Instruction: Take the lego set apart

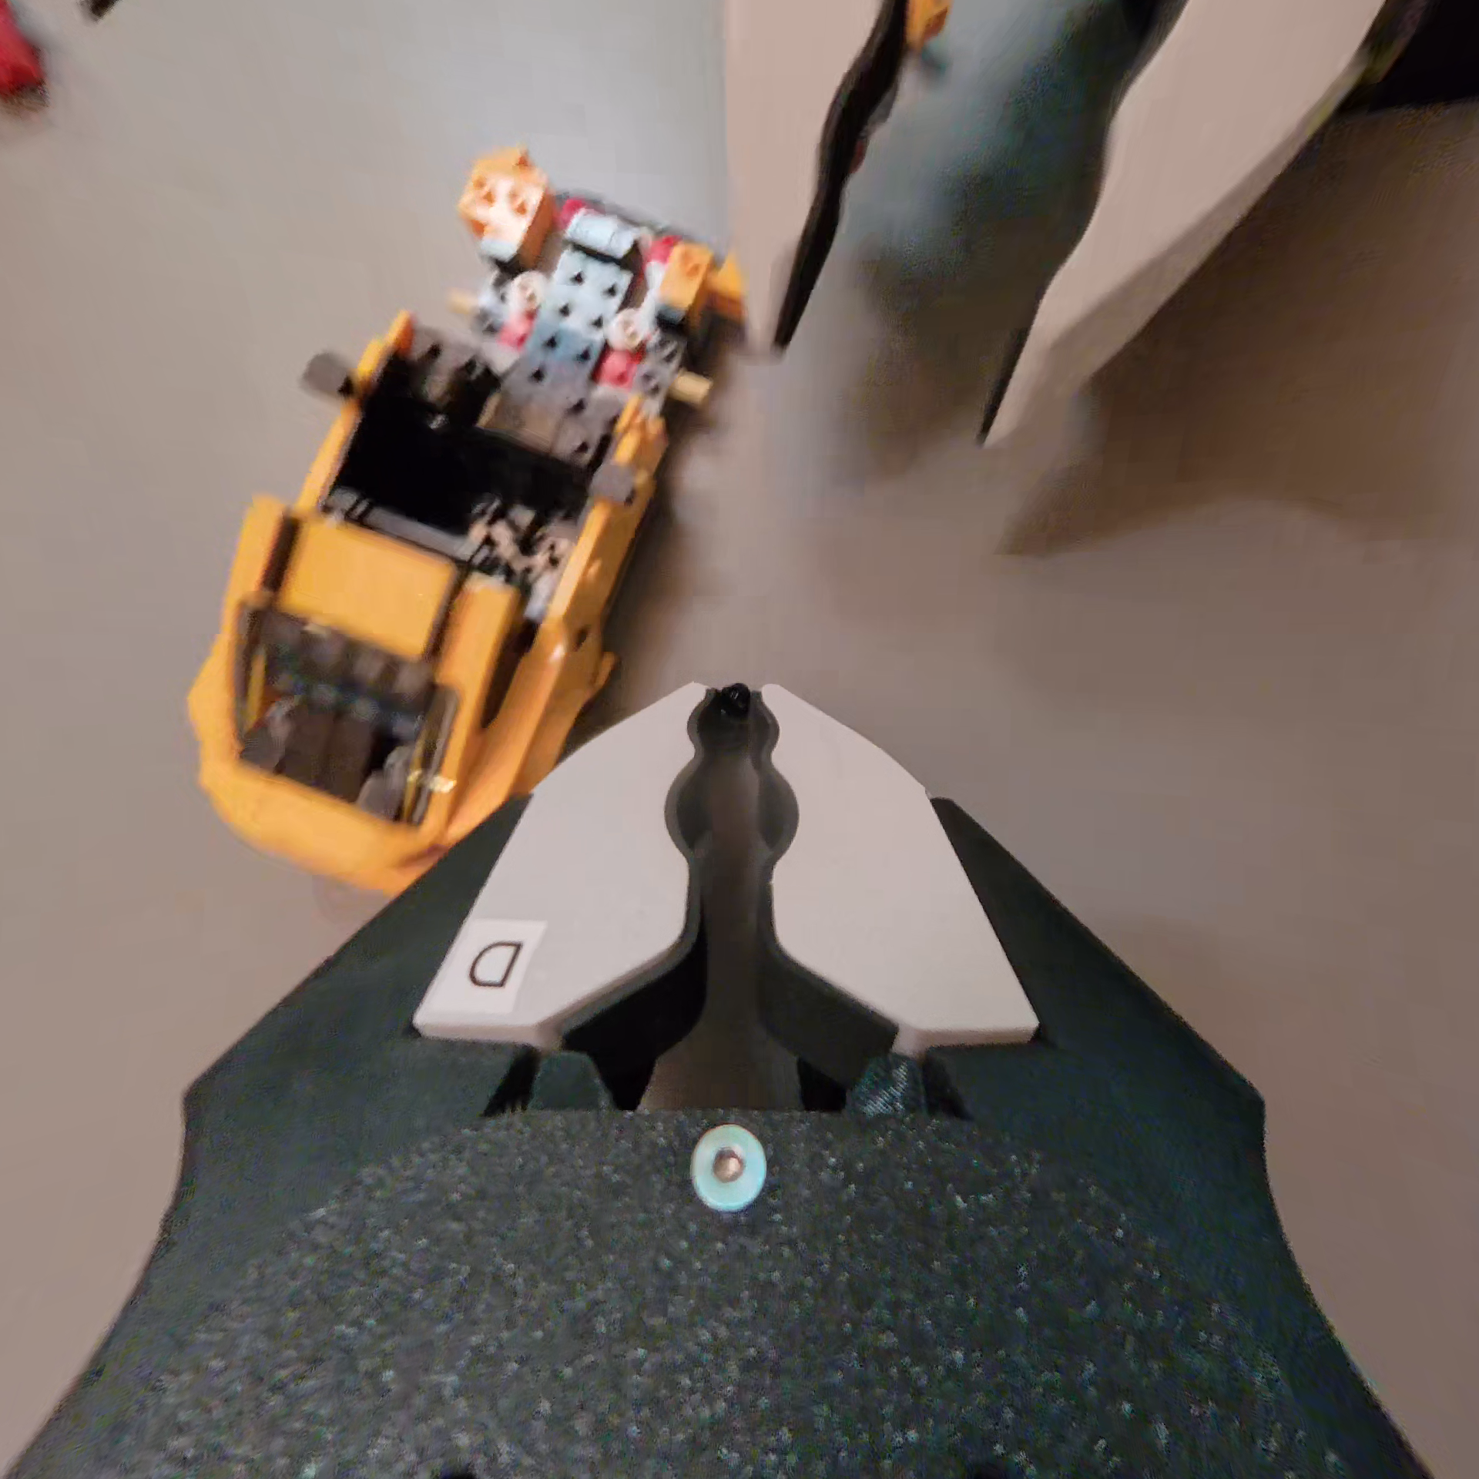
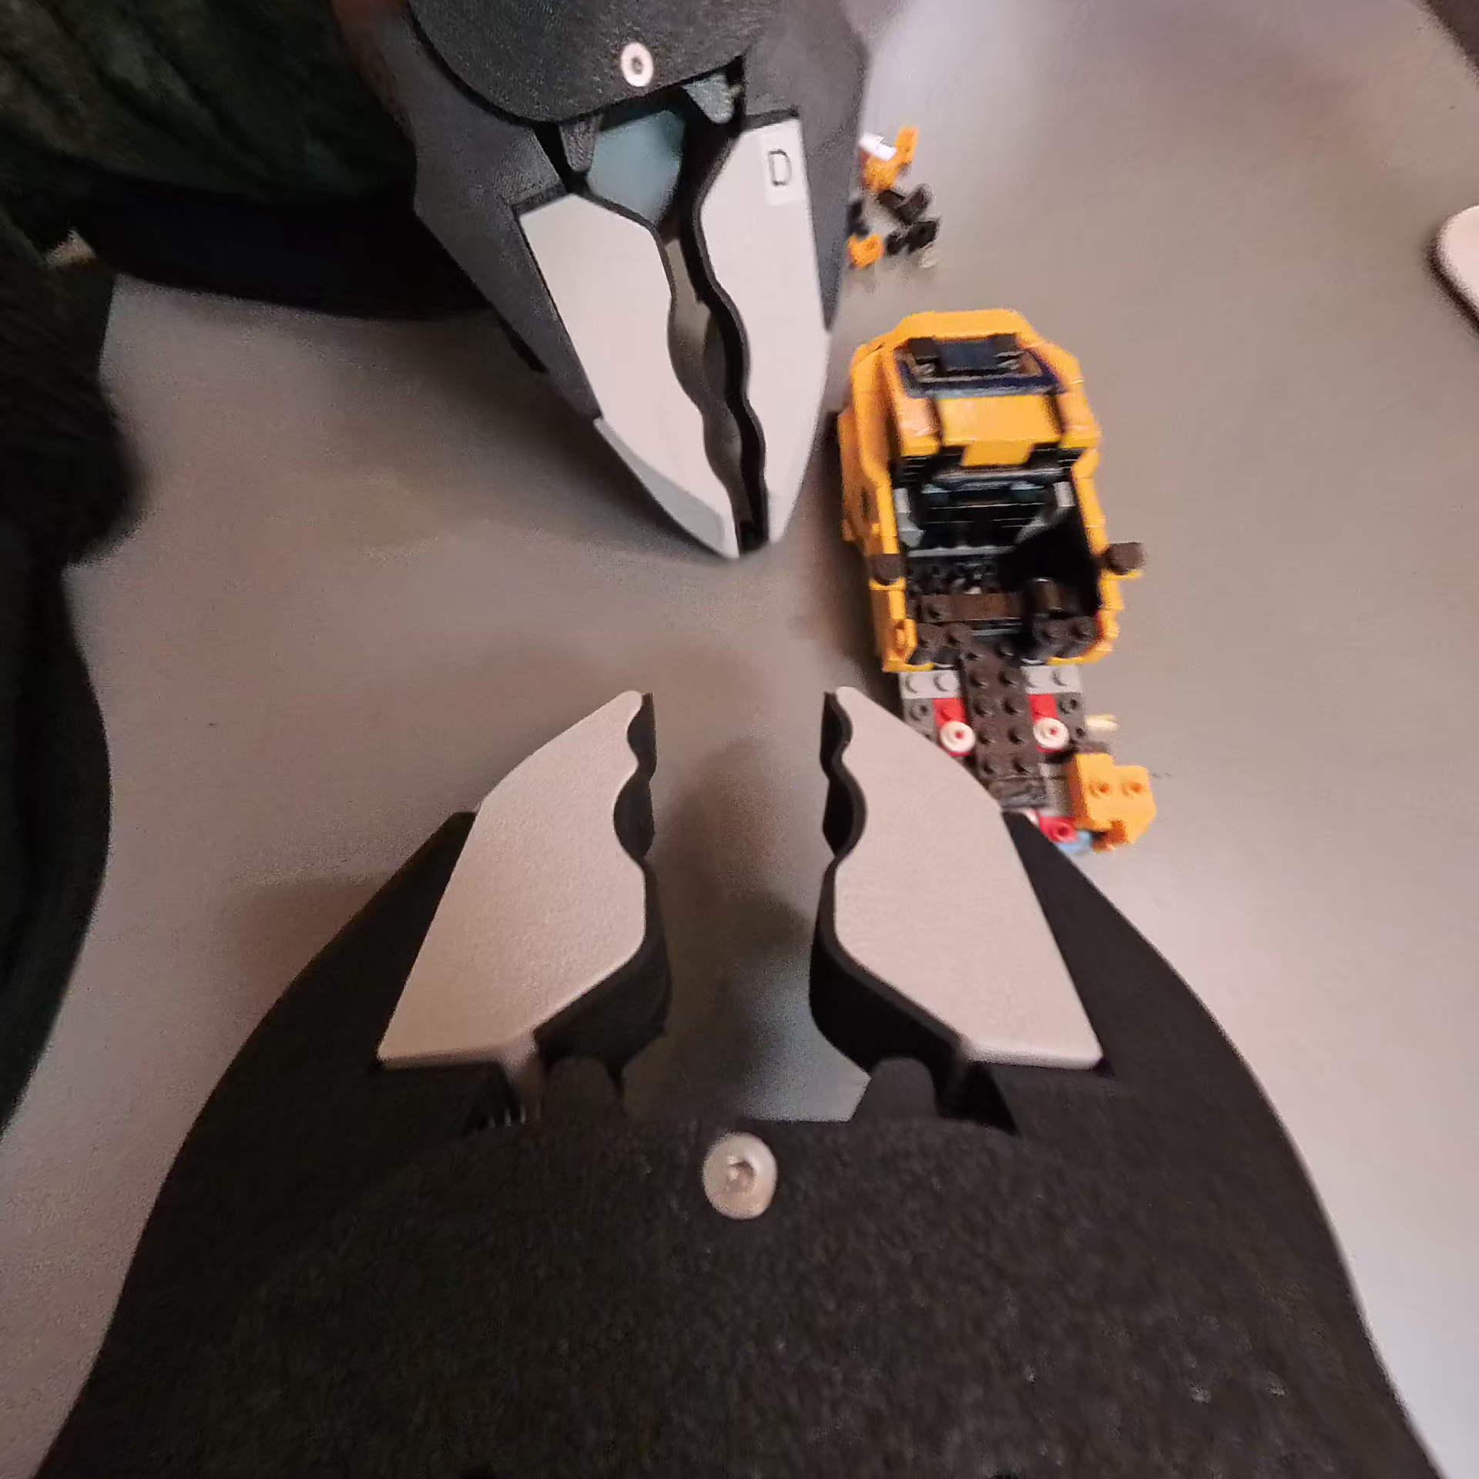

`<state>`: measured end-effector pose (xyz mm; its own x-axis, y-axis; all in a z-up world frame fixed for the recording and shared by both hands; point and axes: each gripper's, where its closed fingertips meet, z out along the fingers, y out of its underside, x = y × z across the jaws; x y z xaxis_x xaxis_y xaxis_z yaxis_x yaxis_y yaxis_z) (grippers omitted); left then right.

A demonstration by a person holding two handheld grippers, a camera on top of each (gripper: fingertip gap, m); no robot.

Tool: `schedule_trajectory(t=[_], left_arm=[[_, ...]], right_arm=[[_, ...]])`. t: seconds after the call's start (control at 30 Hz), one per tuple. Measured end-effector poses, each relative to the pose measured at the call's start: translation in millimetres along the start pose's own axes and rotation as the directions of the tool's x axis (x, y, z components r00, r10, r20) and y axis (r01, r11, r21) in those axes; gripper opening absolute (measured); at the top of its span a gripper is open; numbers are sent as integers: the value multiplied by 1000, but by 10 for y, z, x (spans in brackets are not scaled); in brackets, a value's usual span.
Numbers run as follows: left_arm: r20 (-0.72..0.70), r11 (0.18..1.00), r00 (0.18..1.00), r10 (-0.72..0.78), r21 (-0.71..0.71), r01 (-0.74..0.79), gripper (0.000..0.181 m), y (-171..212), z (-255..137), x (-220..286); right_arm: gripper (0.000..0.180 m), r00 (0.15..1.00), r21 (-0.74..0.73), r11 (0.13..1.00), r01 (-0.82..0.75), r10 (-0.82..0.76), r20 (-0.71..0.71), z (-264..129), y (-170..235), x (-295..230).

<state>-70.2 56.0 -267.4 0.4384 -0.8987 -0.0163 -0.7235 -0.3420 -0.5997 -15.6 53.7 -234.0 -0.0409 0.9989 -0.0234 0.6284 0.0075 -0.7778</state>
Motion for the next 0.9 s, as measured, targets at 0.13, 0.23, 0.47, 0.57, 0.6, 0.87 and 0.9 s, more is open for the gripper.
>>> schedule_trajectory(t=[0.13,0.23,0.47,0.57,0.6,0.87,0.9], left_arm=[[101,990,988,-116,87,107,6,160,-351,-332],[244,975,946,-214,110,192,6,415,-628,-702],[421,918,818,-392,116,380,10,990,-904,-1216],[409,915,822,-397,104,390,20,1040,-883,-1201],[400,916,828,-394,103,387,22,1032,-875,-1185],[356,931,865,-354,47,362,39,1078,-809,-1066],[350,935,872,-343,37,353,40,1082,-803,-1046]], right_arm=[[38,995,146,987,-71,80,-61,-329,-97,162],[37,982,251,961,-119,152,-115,-583,-129,324],[34,954,382,905,-188,261,-148,-864,-104,548],[33,953,391,900,-192,266,-145,-877,-98,560],[33,953,391,900,-193,266,-144,-876,-93,562],[31,949,397,894,-208,283,-140,-880,-63,593],[31,949,396,894,-209,283,-140,-876,-57,595]])
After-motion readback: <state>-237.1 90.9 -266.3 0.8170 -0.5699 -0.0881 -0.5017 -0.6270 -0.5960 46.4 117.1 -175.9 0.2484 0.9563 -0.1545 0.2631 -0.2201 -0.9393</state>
